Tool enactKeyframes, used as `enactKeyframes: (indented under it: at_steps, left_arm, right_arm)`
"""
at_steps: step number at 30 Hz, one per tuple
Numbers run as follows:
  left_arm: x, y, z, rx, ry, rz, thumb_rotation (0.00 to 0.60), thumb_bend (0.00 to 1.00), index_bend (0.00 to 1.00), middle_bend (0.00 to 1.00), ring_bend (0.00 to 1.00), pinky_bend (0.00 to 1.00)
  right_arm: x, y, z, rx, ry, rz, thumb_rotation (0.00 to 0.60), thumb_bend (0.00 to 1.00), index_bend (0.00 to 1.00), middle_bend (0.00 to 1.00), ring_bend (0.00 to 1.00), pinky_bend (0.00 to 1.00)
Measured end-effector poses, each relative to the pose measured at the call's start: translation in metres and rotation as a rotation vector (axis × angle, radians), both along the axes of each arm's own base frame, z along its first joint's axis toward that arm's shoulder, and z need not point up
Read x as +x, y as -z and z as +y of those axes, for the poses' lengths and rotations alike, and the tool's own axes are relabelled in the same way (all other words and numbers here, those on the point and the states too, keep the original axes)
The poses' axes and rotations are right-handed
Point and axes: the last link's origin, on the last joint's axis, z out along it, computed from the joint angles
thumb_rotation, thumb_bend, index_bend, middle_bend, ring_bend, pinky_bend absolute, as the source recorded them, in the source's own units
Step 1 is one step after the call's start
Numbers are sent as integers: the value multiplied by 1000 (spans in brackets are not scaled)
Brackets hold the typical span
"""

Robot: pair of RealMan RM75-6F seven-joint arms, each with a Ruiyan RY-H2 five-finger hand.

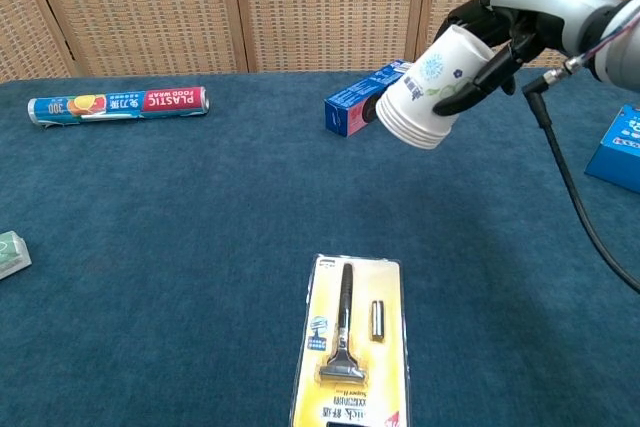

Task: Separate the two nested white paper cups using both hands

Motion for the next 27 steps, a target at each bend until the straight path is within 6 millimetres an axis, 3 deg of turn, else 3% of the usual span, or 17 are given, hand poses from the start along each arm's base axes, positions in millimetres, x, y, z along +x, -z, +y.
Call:
enactKeyframes:
  at_steps: [8,16,27]
  left_arm:
    - [4,3,19,-23,-3,-18,600,143,0,0,0,0]
    - [11,5,38,-41,-5,-84,600,142,0,0,0,0]
    - [27,19,56,-118,0,-399,600,143,0,0,0,0]
  right_arm:
    - [32,7,-19,66,100,-215,600,245,790,657,510,721]
    - [60,22,-37,131,140,-299,600,246,790,657,511,721]
    - [85,28,-51,222,217,-458,600,246,791,660,514,721]
